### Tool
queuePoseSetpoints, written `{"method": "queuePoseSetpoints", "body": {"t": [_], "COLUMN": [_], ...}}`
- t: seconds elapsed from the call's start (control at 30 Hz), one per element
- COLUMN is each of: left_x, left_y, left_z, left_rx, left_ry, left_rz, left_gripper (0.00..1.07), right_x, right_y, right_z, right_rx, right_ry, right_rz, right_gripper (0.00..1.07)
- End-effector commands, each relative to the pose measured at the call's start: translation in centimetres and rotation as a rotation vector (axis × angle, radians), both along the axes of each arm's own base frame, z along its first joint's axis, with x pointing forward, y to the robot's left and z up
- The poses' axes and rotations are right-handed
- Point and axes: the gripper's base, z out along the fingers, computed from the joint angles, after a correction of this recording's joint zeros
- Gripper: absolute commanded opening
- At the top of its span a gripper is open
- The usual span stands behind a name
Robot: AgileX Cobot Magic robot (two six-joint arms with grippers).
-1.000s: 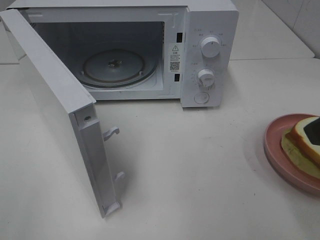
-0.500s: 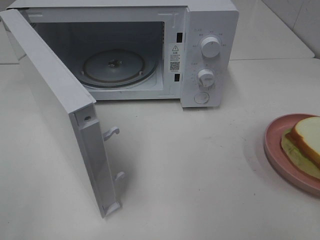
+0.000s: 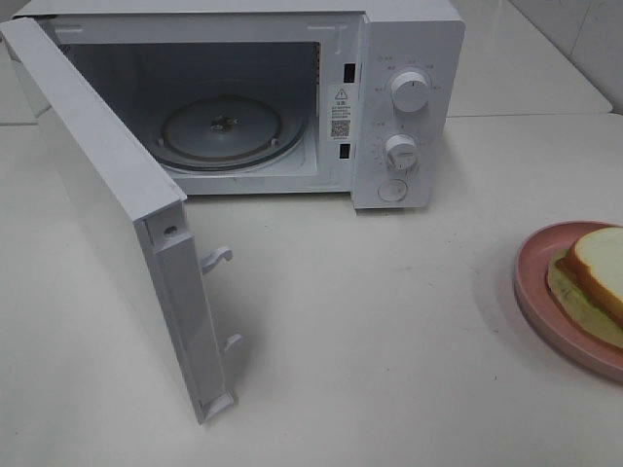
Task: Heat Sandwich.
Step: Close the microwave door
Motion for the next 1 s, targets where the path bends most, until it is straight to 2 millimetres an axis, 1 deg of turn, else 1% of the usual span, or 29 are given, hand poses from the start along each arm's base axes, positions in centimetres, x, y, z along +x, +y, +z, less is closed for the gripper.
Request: {"method": "queuePoseSetpoints", "body": {"t": [0.03,0.1,0.17,0.2,0.33,0.67,0.7,0.87,1.0], "left_x": [0.0,0.0,0.0,0.0,0.0,0.0,0.0,0.0,0.0], "left_y": [0.0,0.0,0.0,0.0,0.0,0.0,0.0,0.0,0.0], "left_z": [0.1,0.1,0.1,0.1,0.1,0.1,0.1,0.1,0.1], "left_rx": [-0.004,-0.004,-0.004,-0.004,-0.004,-0.004,-0.004,-0.004,-0.004], "left_ry": [-0.019,-0.019,-0.019,-0.019,-0.019,-0.019,-0.019,-0.019,-0.019], "left_rz": [0.001,0.001,0.001,0.001,0.001,0.001,0.001,0.001,0.001], "left_gripper": [0.98,0.98,0.98,0.98,0.98,0.98,0.98,0.98,0.98], "right_x": [-0.6,-1.1,-1.3,-1.5,-1.9,-3.7,-4.2,-5.3,-5.7], "right_y": [-0.4,-0.6,-0.6,-0.6,-0.7,-1.1,-1.1,-1.1,-1.0], "right_z": [-0.3,-0.5,-0.7,-1.1,-1.4,-1.3,-1.3,-1.3,-1.3], "right_rx": [0.023,0.051,0.059,0.075,0.083,0.115,0.122,0.13,0.132], "right_ry": [-0.063,-0.1,-0.107,-0.124,-0.123,-0.234,-0.262,-0.333,-0.354], "right_rz": [-0.044,-0.073,-0.082,-0.097,-0.117,-0.186,-0.194,-0.222,-0.223], "right_gripper": [0.76,0.76,0.76,0.76,0.76,0.76,0.76,0.76,0.76]}}
